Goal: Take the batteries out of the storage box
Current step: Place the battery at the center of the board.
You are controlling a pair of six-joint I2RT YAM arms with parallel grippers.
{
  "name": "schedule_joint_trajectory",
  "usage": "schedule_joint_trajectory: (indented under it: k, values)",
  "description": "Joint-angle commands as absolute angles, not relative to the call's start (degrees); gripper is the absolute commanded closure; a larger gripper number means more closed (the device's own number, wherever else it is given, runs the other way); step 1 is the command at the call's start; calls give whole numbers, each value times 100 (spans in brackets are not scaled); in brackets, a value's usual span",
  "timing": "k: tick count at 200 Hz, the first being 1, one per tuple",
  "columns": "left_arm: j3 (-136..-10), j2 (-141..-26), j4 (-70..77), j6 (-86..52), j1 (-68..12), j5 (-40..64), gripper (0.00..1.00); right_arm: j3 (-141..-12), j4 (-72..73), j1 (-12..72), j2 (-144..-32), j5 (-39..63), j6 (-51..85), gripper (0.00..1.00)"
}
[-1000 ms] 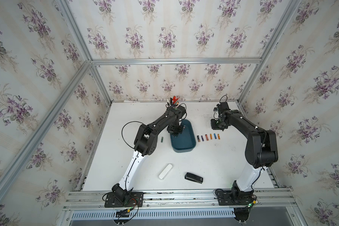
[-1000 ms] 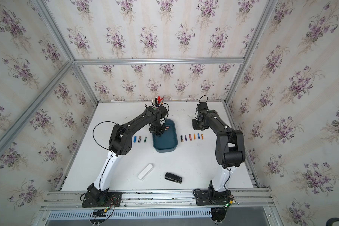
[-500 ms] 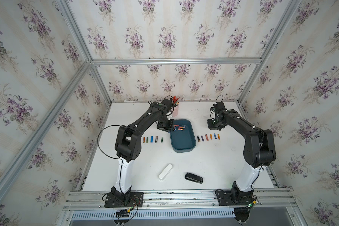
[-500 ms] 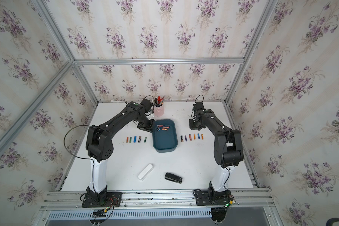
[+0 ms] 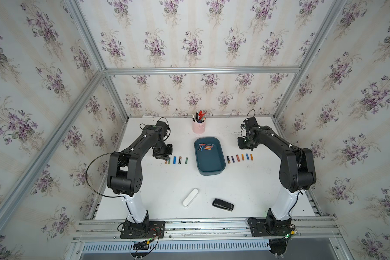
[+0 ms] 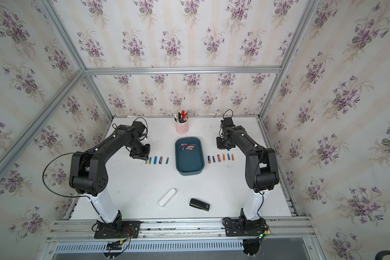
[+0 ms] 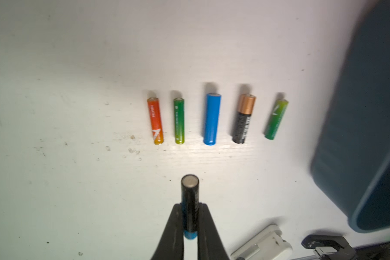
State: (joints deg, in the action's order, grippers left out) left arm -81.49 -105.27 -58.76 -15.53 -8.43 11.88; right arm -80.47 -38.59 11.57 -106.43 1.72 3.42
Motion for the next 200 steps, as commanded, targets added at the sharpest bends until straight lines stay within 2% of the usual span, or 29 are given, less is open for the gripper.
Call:
schedule_joint_trajectory:
  k: [1, 68, 155, 200]
  values:
    - [-7946, -10543, -5673, -1296, -625, 966, 87, -8101, -3924, 1161, -10654, 66, 353, 77]
    - [-8081, -11204, -5522, -1020, -252, 848, 87, -8185, -3988, 1184, -10742, 9, 352, 77]
    - [-8387, -11659, -5475, -949, -246, 992, 87, -8288, -4036, 1179, -10904, -35, 333, 77]
    - [-8385, -11759, -5465, -949, -246, 1006, 82, -8332, -4054, 1189, -10934, -43, 325, 77]
